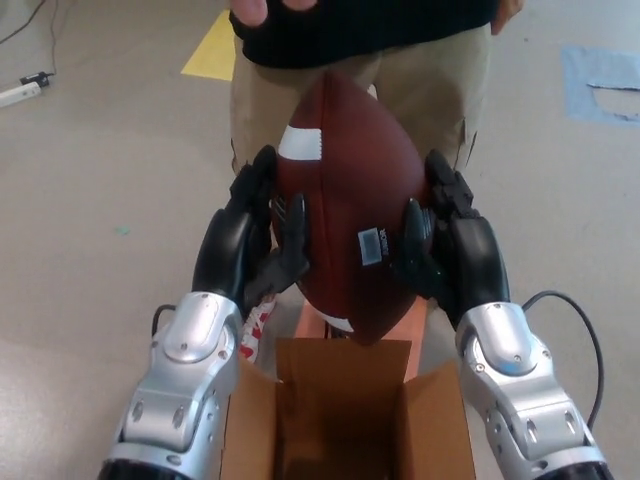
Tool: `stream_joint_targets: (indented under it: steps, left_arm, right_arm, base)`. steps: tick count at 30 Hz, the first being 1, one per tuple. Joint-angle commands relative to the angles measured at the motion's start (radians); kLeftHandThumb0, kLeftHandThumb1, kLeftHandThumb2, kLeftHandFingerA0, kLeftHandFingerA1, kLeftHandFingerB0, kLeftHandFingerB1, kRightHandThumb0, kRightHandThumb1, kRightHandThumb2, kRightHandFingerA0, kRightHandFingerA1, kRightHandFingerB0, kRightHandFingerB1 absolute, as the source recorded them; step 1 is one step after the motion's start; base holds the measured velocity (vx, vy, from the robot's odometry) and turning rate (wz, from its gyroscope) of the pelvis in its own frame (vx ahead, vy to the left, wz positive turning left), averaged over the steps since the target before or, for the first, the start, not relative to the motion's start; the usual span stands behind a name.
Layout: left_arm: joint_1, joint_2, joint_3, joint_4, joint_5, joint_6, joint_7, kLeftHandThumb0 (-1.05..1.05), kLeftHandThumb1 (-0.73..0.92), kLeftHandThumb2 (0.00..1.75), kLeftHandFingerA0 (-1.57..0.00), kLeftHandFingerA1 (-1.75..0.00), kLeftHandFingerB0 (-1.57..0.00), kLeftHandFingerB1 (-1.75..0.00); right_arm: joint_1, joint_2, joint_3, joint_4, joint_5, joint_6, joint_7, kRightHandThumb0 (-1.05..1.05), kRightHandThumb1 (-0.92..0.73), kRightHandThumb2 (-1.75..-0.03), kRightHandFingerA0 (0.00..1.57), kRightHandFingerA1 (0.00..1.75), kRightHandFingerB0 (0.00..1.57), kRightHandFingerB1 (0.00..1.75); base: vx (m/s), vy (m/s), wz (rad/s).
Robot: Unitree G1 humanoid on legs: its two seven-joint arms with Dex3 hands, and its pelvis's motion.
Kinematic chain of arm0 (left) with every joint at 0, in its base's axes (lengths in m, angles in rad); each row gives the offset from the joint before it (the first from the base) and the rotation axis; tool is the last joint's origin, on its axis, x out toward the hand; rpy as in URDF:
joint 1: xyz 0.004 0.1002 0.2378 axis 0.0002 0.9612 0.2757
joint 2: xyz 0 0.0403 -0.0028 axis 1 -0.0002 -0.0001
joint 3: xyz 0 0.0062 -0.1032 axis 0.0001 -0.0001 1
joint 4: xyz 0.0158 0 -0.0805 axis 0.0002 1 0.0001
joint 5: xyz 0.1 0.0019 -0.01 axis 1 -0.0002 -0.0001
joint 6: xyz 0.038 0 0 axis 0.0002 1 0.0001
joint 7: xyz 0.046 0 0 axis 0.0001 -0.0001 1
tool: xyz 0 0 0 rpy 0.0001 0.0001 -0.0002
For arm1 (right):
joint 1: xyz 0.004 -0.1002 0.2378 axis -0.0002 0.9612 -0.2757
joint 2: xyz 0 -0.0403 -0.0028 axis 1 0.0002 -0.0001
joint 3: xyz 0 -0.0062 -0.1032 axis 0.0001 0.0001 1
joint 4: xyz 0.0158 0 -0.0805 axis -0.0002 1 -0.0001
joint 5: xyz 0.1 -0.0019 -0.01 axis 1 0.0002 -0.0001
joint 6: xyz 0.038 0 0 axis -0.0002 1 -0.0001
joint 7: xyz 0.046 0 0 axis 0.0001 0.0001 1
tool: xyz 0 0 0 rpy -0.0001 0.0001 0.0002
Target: Use both hands to pick up a football from a person and place it into a container beneath
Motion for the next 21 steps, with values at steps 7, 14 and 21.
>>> stream_joint_targets:
  steps: [7, 14, 21]
  left_arm:
    - [-0.094, -0.040, 0.031, 0.105, -0.029, -0.092, -0.083, -0.74, 0.79, 1.12, 0.00, -0.20, 0.00, -0.22]
    - [-0.141, 0.004, 0.037, 0.184, -0.001, -0.117, -0.119, -0.79, 0.75, 0.95, 0.00, -0.04, 0.00, -0.09]
    - [-0.206, 0.252, 0.235, 0.333, -0.086, -0.080, -0.180, -0.93, 0.85, 1.16, 0.00, -0.07, 0.00, -0.04]
  right_arm:
    - [-0.086, 0.012, -0.037, 0.026, 0.028, 0.001, 0.050, -0.85, -0.92, -1.19, 0.00, 0.12, 0.00, 0.12]
    - [-0.128, -0.009, -0.058, 0.103, 0.042, -0.027, 0.110, -0.81, -0.91, -1.22, 0.00, 0.15, 0.00, 0.15]
    - [-0.043, -0.220, -0.133, 0.027, 0.002, -0.049, 0.104, -0.87, -0.89, -1.18, 0.00, 0.09, 0.00, 0.07]
  base:
    - [0.00, 0.000, 0.00]
    - [0.00, 0.000, 0.00]
    - [0.00, 0.000, 0.00]
